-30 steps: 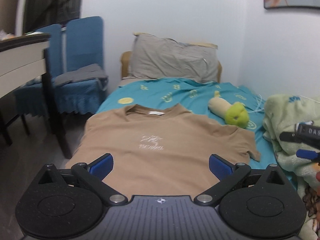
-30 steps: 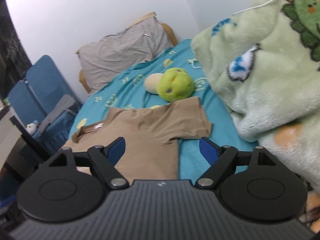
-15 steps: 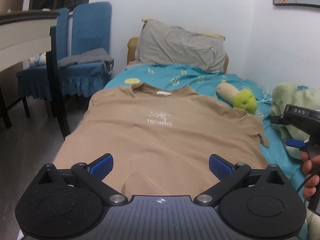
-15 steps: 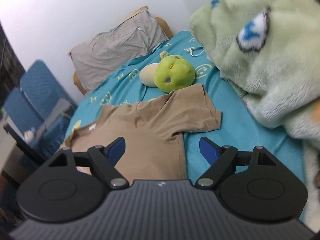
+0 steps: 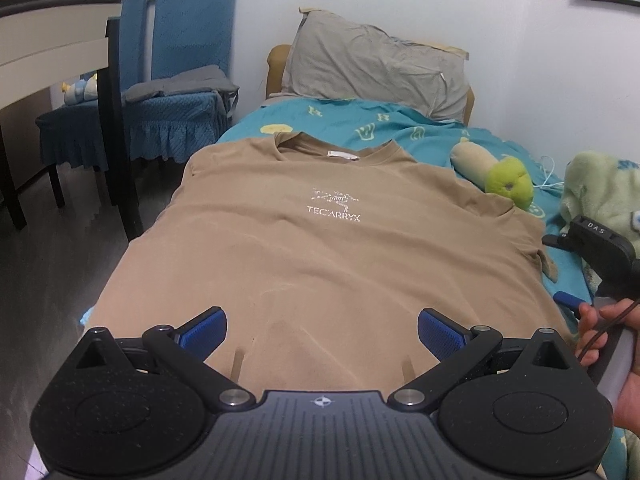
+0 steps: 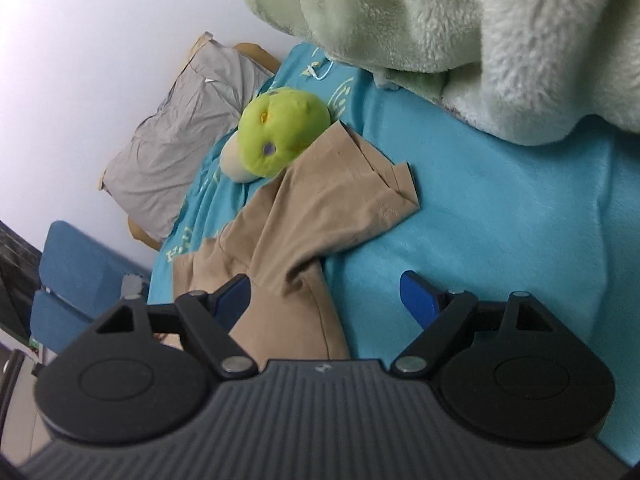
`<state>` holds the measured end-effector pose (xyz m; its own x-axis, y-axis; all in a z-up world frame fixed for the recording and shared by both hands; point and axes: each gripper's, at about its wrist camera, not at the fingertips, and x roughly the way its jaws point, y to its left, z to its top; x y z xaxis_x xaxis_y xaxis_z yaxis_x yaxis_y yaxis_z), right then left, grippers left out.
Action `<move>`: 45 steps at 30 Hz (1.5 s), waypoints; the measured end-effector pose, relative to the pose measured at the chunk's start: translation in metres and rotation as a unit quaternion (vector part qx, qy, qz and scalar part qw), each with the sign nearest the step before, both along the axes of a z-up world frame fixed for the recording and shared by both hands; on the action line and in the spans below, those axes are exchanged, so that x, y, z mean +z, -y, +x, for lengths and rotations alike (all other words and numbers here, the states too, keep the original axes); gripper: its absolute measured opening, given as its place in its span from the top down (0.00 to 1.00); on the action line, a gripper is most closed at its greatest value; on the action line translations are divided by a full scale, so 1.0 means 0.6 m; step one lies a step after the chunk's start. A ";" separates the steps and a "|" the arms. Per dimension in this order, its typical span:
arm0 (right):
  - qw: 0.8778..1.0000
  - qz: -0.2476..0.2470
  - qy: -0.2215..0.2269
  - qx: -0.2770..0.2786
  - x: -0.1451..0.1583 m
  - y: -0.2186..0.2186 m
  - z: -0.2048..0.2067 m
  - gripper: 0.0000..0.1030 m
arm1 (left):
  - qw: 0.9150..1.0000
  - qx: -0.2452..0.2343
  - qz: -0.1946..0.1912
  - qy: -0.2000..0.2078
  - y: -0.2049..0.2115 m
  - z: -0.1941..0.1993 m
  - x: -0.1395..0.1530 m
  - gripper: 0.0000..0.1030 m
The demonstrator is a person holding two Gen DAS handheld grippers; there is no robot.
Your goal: Fold clothes
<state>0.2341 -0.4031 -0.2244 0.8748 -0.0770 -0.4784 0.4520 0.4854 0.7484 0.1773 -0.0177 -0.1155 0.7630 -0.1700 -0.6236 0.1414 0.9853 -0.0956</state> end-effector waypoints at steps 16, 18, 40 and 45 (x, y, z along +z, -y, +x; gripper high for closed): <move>0.987 0.134 0.078 -0.036 -0.049 0.104 0.022 0.20 | 0.999 0.030 -0.019 -0.015 -0.020 0.013 -0.011 0.00; 0.988 0.126 0.085 -0.031 -0.051 0.105 0.031 0.19 | 0.999 0.029 -0.020 -0.017 -0.019 0.016 -0.013 0.00; 0.997 -0.010 -0.067 -0.045 0.001 0.061 0.114 0.21 | 0.998 0.028 -0.044 -0.023 -0.013 0.015 -0.020 0.00; 0.997 0.037 0.057 -0.046 -0.056 0.099 0.118 0.21 | 0.996 0.026 -0.075 -0.044 -0.012 0.020 -0.035 0.00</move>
<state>0.3046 -0.4626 -0.2577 0.9145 -0.1283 -0.3836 0.4023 0.3871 0.8296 0.1892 -0.0106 -0.1363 0.7169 -0.2274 -0.6590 0.0742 0.9648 -0.2522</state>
